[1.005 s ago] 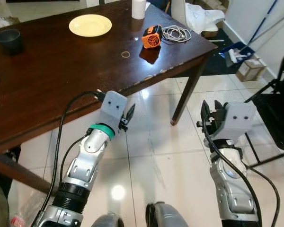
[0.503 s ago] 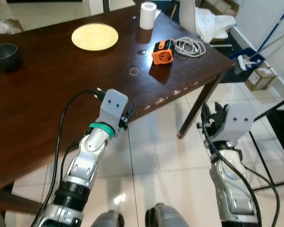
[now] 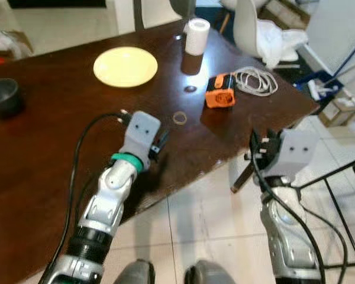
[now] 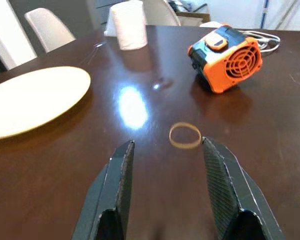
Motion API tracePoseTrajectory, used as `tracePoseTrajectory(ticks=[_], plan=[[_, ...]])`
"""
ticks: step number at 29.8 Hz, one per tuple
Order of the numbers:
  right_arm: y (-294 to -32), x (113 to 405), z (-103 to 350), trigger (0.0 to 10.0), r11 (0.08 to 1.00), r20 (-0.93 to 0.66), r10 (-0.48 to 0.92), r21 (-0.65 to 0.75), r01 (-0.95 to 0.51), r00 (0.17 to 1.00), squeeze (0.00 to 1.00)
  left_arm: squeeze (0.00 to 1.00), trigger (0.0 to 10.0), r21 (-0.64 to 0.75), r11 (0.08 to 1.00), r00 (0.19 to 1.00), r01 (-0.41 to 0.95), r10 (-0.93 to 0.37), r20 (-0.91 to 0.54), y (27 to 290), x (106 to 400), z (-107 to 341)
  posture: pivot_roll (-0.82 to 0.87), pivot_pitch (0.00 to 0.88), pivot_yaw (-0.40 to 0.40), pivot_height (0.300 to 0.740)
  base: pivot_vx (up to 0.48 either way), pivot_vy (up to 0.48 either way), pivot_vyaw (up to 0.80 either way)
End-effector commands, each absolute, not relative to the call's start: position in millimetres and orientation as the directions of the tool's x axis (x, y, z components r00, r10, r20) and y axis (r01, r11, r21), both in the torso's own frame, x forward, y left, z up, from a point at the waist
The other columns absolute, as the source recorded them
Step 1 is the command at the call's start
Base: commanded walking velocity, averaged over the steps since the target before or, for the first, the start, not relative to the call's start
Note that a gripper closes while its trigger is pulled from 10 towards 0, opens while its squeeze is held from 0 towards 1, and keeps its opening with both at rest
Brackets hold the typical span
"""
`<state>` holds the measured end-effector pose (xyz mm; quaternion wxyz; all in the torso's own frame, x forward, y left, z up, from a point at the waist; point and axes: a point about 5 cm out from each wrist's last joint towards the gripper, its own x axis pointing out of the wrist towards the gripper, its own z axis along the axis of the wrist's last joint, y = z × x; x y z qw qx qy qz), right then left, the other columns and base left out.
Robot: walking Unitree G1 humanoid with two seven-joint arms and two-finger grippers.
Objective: Setting the table
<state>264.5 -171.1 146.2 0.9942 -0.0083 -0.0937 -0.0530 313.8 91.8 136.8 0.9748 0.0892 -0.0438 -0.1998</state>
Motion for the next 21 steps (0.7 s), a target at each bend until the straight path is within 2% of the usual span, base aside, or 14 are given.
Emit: tracePoseTrajectory(ticks=[1,14,21], plan=[[-174,263,144,10.0,0.993,0.18,-0.111,-0.019,0.117,0.977,0.0,0.0,10.0,0.191,0.895,0.909,0.404,-0.415,0.022,88,311,132,-0.04,0.0,0.039,0.74,0.0,0.0,0.0],[-175,260,146,10.0,0.995,0.185,-0.094,-0.005,0.097,0.978,0.0,0.0,10.0,0.181,0.884,0.9,0.431,-0.435,-0.019,90,305,125,-0.04,0.002,0.042,0.74,0.0,0.0,0.0],[-170,260,149,10.0,1.0,0.186,-0.024,0.021,0.02,0.982,0.0,0.0,10.0,0.194,0.88,0.9,0.433,-0.433,-0.045,91,304,122,-0.04,0.0,0.045,0.74,0.0,0.0,0.0]])
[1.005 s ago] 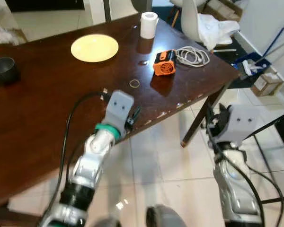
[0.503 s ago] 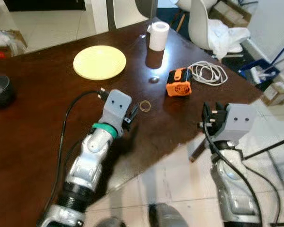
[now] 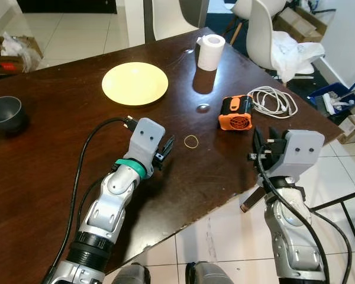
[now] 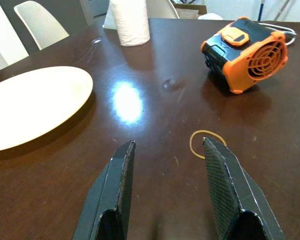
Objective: Setting the table
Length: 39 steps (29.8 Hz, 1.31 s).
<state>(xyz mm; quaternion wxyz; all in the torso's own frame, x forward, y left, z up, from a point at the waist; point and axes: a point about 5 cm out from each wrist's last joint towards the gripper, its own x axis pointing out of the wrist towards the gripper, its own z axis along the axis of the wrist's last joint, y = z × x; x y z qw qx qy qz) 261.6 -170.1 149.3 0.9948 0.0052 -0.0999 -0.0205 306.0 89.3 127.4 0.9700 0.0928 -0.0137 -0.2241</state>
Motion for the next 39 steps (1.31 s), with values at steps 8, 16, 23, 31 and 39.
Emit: tracePoseTrajectory(ticks=[8,16,23,31,39], plan=[[-163,259,154,10.0,0.989,0.202,0.023,0.137,-0.051,0.979,0.0,0.0,10.0,0.165,0.902,0.917,0.398,-0.395,-0.053,99,307,123,-0.03,0.0,0.046,0.74,0.0,0.0,0.0],[-163,262,154,10.0,0.981,0.197,0.006,0.187,-0.043,0.98,0.0,0.0,10.0,0.171,0.904,0.92,0.391,-0.388,-0.051,101,310,124,-0.04,0.0,0.048,0.74,0.0,0.0,0.28],[-168,263,156,10.0,0.981,0.195,-0.014,0.191,-0.024,0.981,0.0,0.0,10.0,0.17,0.902,0.918,0.396,-0.393,-0.052,98,310,124,-0.04,0.0,0.045,0.74,0.0,0.0,0.76],[-171,262,157,10.0,0.98,0.196,-0.018,0.2,-0.022,0.98,0.0,0.0,10.0,0.166,0.902,0.917,0.398,-0.395,-0.051,96,311,124,-0.04,0.0,0.046,0.74,0.0,0.0,0.76],[-171,261,157,10.0,0.977,0.197,-0.024,0.21,-0.019,0.98,0.0,0.0,10.0,0.168,0.9,0.915,0.402,-0.399,-0.053,95,311,125,-0.04,0.0,0.05,0.74,0.0,0.0,0.76]])
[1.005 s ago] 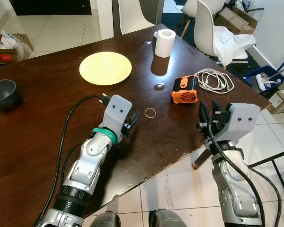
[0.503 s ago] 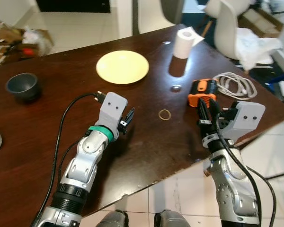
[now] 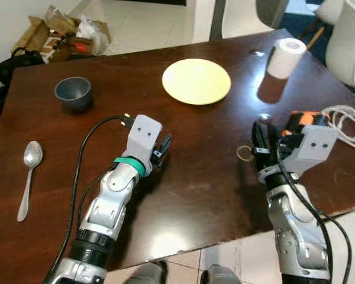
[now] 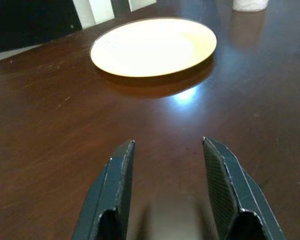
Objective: Setting the table
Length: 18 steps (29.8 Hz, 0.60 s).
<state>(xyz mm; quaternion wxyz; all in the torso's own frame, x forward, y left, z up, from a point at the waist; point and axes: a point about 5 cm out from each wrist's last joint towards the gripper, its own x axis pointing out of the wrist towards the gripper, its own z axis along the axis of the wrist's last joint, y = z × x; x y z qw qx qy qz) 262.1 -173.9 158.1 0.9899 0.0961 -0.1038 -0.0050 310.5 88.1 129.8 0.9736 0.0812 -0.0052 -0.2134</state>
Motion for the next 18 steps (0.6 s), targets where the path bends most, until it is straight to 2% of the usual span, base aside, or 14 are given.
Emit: tracePoseTrajectory(ticks=[1,12,18], plan=[[-171.0,261.2,157.0,10.0,0.977,0.197,-0.024,0.21,-0.019,0.98,0.0,0.0,10.0,0.168,0.9,0.915,0.402,-0.399,-0.053,94.8,310.6,124.5,-0.04,0.0,0.05,0.74,0.0,0.0,0.76],[-174.2,260.5,156.8,10.0,0.976,0.193,-0.044,0.216,0.001,0.98,0.0,0.0,10.0,0.172,0.897,0.913,0.407,-0.406,-0.044,91.3,312.6,127.6,-0.05,0.0,0.056,0.74,0.0,0.0,0.67],[-176.7,260.4,156.4,10.0,0.973,0.188,-0.071,0.23,0.026,0.98,0.0,0.0,10.0,0.18,0.893,0.91,0.412,-0.412,-0.041,90.2,314.1,128.7,-0.05,0.0,0.06,0.74,0.0,0.0,0.0]])
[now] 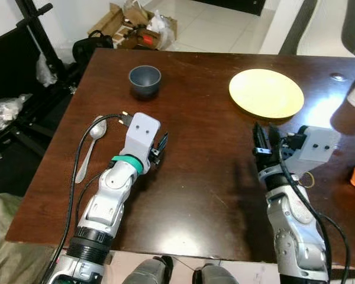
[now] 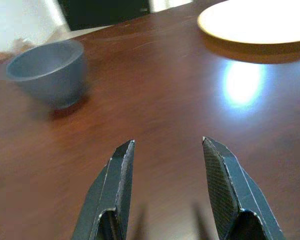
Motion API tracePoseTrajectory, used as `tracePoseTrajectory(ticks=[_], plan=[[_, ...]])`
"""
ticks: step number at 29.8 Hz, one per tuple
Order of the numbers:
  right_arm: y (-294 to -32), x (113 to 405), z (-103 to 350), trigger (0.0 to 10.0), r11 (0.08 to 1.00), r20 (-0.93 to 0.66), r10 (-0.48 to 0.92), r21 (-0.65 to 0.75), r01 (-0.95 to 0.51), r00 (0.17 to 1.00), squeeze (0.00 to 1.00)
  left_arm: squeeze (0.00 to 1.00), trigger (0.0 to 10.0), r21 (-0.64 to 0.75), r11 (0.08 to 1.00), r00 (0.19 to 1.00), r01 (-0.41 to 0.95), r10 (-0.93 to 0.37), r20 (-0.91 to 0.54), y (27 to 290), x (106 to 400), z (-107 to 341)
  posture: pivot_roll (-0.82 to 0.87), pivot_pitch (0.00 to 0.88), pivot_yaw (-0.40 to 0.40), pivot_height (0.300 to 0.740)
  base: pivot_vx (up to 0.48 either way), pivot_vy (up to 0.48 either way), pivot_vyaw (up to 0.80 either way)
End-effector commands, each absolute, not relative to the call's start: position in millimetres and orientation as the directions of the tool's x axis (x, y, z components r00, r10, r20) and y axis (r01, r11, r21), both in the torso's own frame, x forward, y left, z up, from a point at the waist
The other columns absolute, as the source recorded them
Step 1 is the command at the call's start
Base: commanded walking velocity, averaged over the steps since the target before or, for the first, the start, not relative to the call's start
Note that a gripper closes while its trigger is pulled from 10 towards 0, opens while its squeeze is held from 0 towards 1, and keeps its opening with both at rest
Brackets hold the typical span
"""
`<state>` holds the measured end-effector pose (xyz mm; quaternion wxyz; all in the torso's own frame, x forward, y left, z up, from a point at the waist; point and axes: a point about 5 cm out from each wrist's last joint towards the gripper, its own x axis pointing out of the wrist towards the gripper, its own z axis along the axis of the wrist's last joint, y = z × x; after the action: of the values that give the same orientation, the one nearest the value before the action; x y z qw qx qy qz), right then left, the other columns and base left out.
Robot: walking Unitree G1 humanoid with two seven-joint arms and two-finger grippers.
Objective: Setting the table
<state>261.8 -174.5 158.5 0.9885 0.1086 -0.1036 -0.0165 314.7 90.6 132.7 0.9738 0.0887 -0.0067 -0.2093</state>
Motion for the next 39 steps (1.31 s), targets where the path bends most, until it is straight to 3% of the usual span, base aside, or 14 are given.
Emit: tracePoseTrajectory(ticks=[1,11,20,39], plan=[[-177.0,260.4,156.1,10.0,0.973,0.187,-0.074,0.23,0.03,0.98,0.0,0.0,10.0,0.179,0.893,0.91,0.414,-0.413,-0.041,89.6,314.6,129.2,-0.05,0.0,0.061,0.74,0.0,0.0,0.0],[-177.7,260.4,156.3,10.0,0.973,0.19,-0.082,0.228,0.037,0.978,0.0,0.0,10.0,0.193,0.888,0.908,0.416,-0.419,-0.03,85.5,316.6,131.5,-0.05,0.0,0.064,0.74,0.0,0.0,0.0],[-175.3,260.7,156.1,10.0,0.972,0.189,-0.077,0.232,0.031,0.979,0.0,0.0,10.0,0.184,0.899,0.917,0.396,-0.396,-0.042,85.4,321.1,131.5,-0.05,0.0,0.065,0.74,0.179,-0.345,0.0],[-175.3,260.2,155.9,10.0,0.973,0.187,-0.075,0.231,0.031,0.979,0.0,0.0,10.0,0.149,0.914,0.926,0.377,-0.369,-0.08,87.5,324.0,127.5,-0.05,0.0,0.066,0.74,0.0,0.0,0.0]])
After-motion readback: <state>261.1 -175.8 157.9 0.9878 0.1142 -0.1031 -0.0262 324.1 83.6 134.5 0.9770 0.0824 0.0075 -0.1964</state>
